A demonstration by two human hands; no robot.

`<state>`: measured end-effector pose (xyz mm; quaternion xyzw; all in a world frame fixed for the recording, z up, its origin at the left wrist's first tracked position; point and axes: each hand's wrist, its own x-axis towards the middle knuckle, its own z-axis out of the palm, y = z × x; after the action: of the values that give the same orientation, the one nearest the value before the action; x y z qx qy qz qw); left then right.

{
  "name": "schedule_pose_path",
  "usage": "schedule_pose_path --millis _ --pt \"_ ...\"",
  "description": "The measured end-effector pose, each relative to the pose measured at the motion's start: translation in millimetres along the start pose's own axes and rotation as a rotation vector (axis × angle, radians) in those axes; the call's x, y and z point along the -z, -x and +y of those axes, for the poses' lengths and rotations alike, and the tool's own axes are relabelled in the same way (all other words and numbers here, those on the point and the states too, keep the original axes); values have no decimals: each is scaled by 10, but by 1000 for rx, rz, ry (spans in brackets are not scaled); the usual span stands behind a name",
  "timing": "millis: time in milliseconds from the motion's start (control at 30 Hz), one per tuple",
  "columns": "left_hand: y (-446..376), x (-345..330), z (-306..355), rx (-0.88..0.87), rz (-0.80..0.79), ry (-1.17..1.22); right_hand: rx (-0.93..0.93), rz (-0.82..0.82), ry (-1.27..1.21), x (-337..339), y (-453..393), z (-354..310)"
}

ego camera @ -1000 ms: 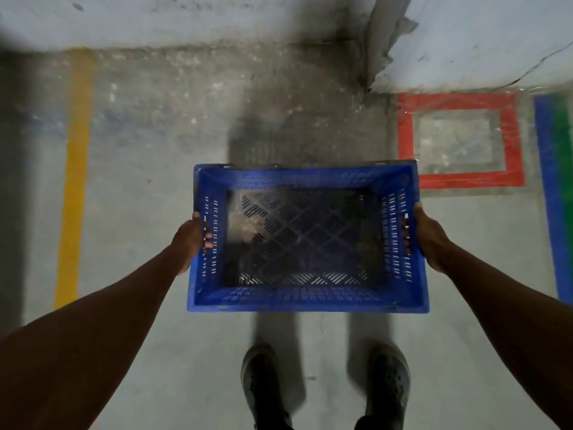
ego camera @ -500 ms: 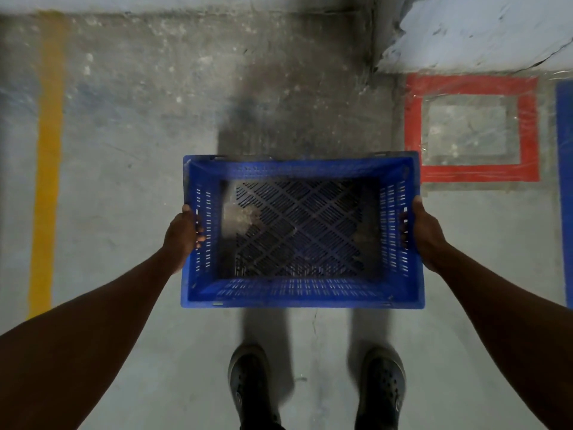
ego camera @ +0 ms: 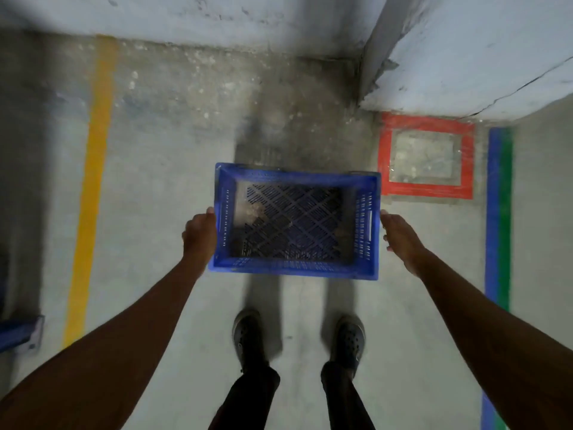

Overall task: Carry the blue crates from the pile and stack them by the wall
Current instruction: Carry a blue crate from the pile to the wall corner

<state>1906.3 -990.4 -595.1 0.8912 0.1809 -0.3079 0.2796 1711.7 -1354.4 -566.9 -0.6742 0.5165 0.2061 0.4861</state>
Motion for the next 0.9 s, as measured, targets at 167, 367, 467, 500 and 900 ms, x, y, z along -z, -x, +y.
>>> schedule_pose_path --millis 167,367,467,500,900 --pt "1476 990 66 45 -176 292 -36 -39 -241 313 1633 -709" --pt "3127 2289 442 57 -299 548 -62 -173 -346 627 3452 -1268" --pt "3829 2854 506 -60 -225 691 25 -182 -347 812 4199 -1383" --pt "4070 3013 500 -76 -179 731 61 -191 -342 881 4419 -1421" --pt "6569 3768 -971 -36 410 1311 330 -655 -15 288 6427 -1958"
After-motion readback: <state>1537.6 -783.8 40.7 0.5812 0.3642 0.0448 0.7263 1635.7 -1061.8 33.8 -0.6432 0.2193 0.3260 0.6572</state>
